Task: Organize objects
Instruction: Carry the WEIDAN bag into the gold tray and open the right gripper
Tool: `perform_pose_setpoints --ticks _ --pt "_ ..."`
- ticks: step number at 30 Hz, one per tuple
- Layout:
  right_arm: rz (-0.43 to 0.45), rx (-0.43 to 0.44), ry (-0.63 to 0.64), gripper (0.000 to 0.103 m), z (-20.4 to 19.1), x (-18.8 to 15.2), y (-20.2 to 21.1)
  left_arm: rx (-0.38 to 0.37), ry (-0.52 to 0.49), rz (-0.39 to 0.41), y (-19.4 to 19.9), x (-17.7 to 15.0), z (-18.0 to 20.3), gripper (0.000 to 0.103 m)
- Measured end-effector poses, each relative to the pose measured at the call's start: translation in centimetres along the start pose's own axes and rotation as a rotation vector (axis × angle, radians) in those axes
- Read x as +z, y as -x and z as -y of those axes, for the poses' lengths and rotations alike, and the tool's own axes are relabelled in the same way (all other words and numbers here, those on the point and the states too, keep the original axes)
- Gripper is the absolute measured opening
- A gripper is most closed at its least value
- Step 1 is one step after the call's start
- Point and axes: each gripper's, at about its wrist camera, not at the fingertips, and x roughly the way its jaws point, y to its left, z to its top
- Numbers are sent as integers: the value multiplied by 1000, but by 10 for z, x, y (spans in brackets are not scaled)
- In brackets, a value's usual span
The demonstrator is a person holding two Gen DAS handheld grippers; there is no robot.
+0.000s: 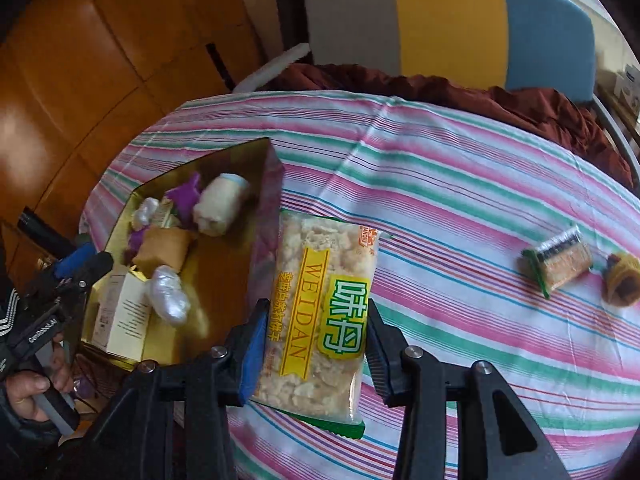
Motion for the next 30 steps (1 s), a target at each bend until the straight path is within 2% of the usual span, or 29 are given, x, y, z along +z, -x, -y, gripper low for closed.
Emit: perform_pose_setpoints --ticks 4,13,18,26,30 --pt "-6 46 131 44 -46 11 -5 -5 25 19 7 1 -11 72" --pt "-101 43 332 44 -116 21 -47 62 107 49 27 1 -57 72" --pt "-167 14 380 44 -129 20 -75 92 150 45 31 -4 -77 72" --pt "-219 -110 499 44 -137 22 -100 84 161 35 27 -7 -83 72" --pt "-255 -101 511 44 -140 20 -115 84 164 30 26 -9 -83 72"
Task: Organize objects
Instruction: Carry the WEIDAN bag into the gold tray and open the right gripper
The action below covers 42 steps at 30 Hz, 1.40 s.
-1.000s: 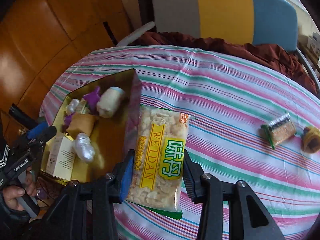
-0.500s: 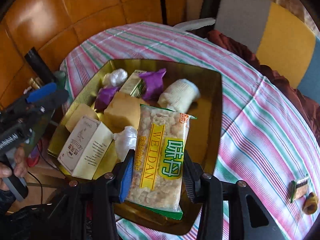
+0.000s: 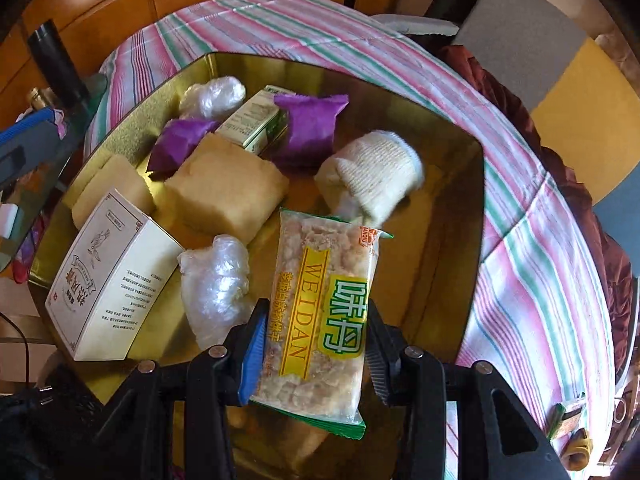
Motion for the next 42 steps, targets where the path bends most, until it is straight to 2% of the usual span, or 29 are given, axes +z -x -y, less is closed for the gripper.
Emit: perform_pose_setpoints --ticks 9,17,19,25,29,35,42 --pt "9 77 -103 45 7 -7 -13 16 1 -6 -4 -1 -1 74" --pt "89 98 -181 47 17 -18 7 29 -19 3 -1 -2 4 77" --pt "114 98 -197 47 17 -22 15 34 -26 10 1 -3 8 81" --pt "197 60 -240 47 8 -26 36 60 -43 20 5 -3 18 88" --pt "251 6 -279 48 8 -32 44 78 -52 33 9 -3 28 103" --pt "327 -71 -356 50 12 -53 59 104 -88 63 15 -7 50 103" --pt "372 -110 -451 50 30 -83 72 123 -147 62 14 -14 74 103"
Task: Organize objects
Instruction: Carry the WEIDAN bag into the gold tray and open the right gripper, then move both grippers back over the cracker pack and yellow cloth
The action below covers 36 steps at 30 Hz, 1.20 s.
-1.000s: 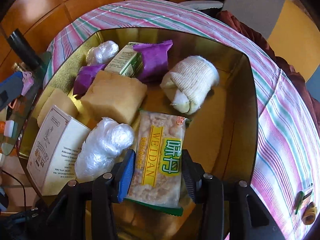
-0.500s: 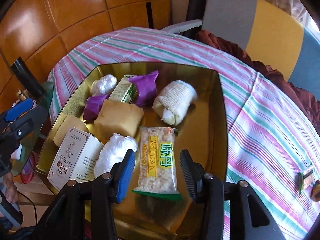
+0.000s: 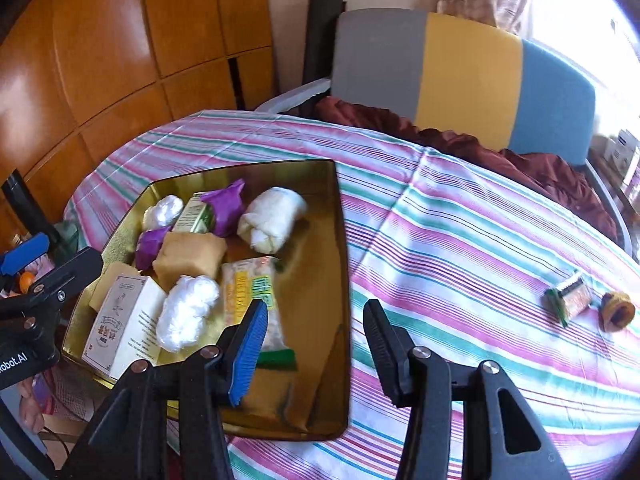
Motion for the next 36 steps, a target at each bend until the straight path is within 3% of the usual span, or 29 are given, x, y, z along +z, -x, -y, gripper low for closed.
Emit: perform_pose_setpoints --ticks 8,23,29,33,36 --pt "0 -67 -80 50 45 -12 17 -49 -80 -2 1 2 30 103" --pt "-21 -270 -334 50 206 6 53 -309 -272 12 -1 23 136 103" --pt "28 -390 -491 50 297 8 53 -377 -321 -19 -9 26 180 103" --pt "70 -419 -626 50 342 -18 47 -426 -361 -45 -16 28 206 103" --pt "-4 -379 -761 50 367 -37 39 -445 -401 -58 -22 27 228 103"
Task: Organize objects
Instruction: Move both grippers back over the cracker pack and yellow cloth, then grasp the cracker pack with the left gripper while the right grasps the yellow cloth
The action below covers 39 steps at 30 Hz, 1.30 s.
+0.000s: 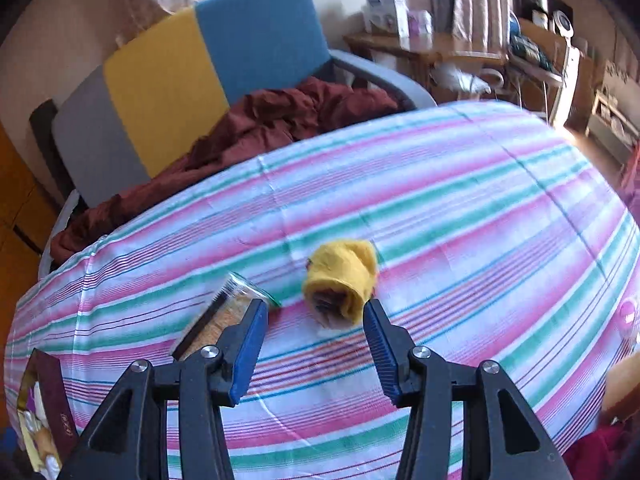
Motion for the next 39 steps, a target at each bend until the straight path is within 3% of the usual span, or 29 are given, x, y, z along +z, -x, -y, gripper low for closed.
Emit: perform_pose_setpoints --ticks 6,11,25,30,33,34,35,39 --pt "-12 53 -91 50 12 4 1 -29 -61 -57 -37 18 27 103" --pt "-28 71 -146 50 20 3 1 -69 -122 -99 -69 35 51 90" --pt "-40 112 -320 50 54 4 1 -181 -361 -121 -156 71 141 90" --pt "-48 116 -332 50 56 5 -2 -155 -458 -128 -188 73 163 89" --pt "-52 113 -333 50 56 5 -5 -171 -419 -178 -208 76 161 69" --pt "-53 111 -334 50 56 5 -5 -193 -384 -206 -215 76 157 55" --pt "-53 108 -334 50 57 5 -6 -230 -334 -219 -218 77 152 48" --pt "-52 98 -330 50 56 6 -10 -228 -268 -219 -212 71 142 48"
